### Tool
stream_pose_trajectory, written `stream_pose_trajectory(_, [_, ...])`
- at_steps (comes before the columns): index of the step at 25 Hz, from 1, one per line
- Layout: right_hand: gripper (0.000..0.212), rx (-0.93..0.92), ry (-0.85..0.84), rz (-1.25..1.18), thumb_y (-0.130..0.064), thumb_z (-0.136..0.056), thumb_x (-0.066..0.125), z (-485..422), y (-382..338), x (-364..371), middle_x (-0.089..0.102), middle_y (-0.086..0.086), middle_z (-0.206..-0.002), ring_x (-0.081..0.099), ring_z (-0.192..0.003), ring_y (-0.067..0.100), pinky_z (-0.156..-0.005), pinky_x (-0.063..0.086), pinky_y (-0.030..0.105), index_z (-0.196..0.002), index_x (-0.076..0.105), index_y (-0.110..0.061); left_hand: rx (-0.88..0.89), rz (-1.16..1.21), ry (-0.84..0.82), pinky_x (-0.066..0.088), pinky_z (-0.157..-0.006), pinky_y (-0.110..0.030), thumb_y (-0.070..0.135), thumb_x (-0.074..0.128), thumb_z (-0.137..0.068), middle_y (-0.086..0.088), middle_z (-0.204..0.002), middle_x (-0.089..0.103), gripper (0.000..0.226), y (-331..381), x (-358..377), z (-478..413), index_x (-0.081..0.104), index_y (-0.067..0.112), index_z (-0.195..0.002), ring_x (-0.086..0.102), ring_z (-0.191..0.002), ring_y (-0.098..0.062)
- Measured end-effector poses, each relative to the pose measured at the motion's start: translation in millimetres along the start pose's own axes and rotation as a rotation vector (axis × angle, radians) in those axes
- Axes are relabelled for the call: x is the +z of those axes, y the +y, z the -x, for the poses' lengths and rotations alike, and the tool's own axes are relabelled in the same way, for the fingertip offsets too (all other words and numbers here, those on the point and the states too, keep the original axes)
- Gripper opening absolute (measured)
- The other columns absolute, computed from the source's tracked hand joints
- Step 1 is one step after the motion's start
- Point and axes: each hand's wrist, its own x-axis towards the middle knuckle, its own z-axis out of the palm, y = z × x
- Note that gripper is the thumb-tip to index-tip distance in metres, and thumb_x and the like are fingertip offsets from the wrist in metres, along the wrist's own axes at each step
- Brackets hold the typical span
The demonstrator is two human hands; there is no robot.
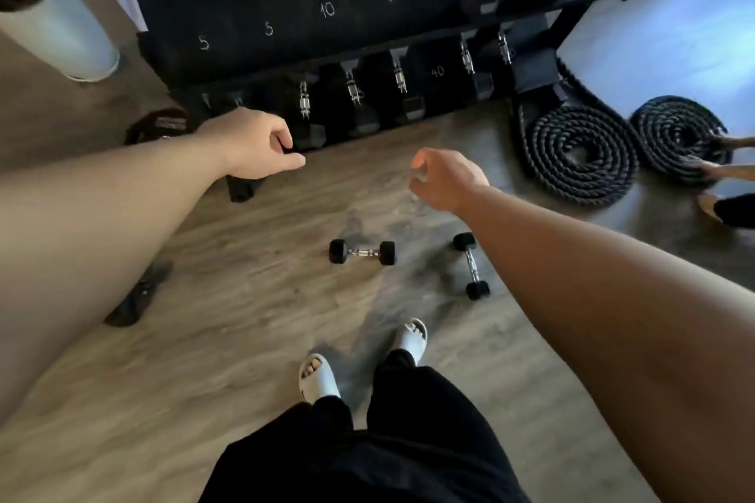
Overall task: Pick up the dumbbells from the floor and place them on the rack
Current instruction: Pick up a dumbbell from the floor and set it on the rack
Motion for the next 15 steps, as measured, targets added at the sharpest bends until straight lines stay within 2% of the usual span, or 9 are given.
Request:
stream_pose_trajectory(5, [0.045,-0.066,0.027,0.003,-0.038,-0.092,0.062,-37,16,40,0.063,0.004,-0.129,0.055,-0.120,0.029,-0.099,0.045,0.042,-0.134,0.057,-0.022,0.010,0.054,-0.087,0.052,-0.086,-0.039,0.074,0.062,-0.080,0.022,-0.105,0.066,0.045,-4,64,-38,0.062,0.041,-0.111,0.063,-0.100,-0.012])
stream_pose_trajectory(8, [0.052,-0.103,-0.051,0.028,-0.039,-0.092,0.062,-66,28,84,0.060,0.007,-0.134,0.048,-0.126,0.031,-0.104,0.040,0.043,-0.140,0.052,-0.020,0.009,0.052,-0.098,0.053,-0.090,-0.041,0.073,0.062,-0.080,0.021,-0.111,0.065,0.048,-12,108,-72,0.062,0.040,-0.115,0.062,-0.103,-0.013])
stream_pose_trajectory(12, [0.054,-0.061,-0.149,0.010,-0.039,-0.091,0.064,-106,50,170,0.058,0.008,-0.135,0.048,-0.127,0.032,-0.106,0.041,0.043,-0.140,0.052,-0.021,0.027,0.037,-0.136,0.052,-0.090,-0.041,0.072,0.063,-0.080,0.020,-0.112,0.066,0.049,-31,174,-135,0.062,0.039,-0.115,0.062,-0.104,-0.014])
stream_pose_trajectory(15, [0.054,-0.024,-0.212,-0.025,-0.038,-0.090,0.065,-151,66,256,0.058,0.007,-0.135,0.048,-0.126,0.031,-0.104,0.042,0.041,-0.139,0.052,-0.022,0.074,0.039,-0.171,0.050,-0.090,-0.037,0.062,0.070,-0.083,0.012,-0.113,0.066,0.046,-58,242,-201,0.064,0.031,-0.116,0.062,-0.106,-0.017])
